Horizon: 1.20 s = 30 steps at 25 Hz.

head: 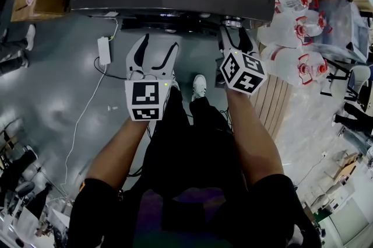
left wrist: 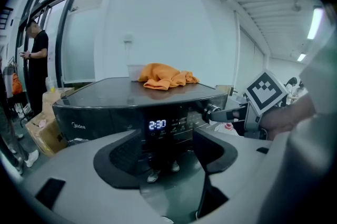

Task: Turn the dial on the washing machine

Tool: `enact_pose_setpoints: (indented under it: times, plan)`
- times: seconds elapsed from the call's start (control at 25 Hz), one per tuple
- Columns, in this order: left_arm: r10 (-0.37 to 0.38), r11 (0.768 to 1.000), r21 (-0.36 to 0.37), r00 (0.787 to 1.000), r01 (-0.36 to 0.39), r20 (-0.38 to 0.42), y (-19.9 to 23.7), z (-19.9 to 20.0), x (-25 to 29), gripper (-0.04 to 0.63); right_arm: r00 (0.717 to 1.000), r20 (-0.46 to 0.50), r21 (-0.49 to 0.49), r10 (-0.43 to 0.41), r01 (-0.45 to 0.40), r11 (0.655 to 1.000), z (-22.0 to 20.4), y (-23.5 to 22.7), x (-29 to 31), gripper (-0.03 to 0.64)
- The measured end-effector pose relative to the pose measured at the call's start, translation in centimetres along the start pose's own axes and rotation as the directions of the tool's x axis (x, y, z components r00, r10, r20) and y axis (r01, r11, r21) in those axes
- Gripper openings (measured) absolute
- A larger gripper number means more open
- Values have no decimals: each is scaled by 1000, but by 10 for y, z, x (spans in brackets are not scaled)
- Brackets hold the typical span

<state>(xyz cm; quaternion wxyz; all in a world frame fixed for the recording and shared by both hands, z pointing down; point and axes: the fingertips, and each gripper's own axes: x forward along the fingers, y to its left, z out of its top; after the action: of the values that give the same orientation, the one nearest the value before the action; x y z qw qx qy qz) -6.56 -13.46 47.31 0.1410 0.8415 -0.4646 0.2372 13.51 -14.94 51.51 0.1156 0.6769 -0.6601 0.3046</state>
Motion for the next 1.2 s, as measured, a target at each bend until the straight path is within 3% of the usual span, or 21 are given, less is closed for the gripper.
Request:
enact_pose_setpoints:
  times: [0.2,0.32,0.48,0.64,0.72,0.92,1.2]
  plan:
    - [4,1000,-4,1000,-4,14,0,11,-4,302,1000,3,-176,-19,19,984,9,8,-12,273]
    - [5,1000,5,1000,-5,29,-3,27,-13,301,999,29,-297,34,-24,955,25,29,-35,270]
    - [1,999,34,997,-4,76,-10,62,-35,267,989,107,-390,99,-50,919,63,53,-74,208]
    - [8,999,46,992,-14,128,-15,97,-63,91,975,164,-425,152,-69,902,95,72,-113,159]
    - [8,999,44,989,-15,149,-19,111,-78,44,969,180,-429,169,-77,900,105,79,-130,119]
    - [-29,999,37,982,23,187,-34,140,-109,18,958,184,-424,220,-125,897,121,97,-165,41]
    - [-65,998,16,980,63,187,-48,153,-146,13,935,152,-421,321,-233,877,131,122,-210,19]
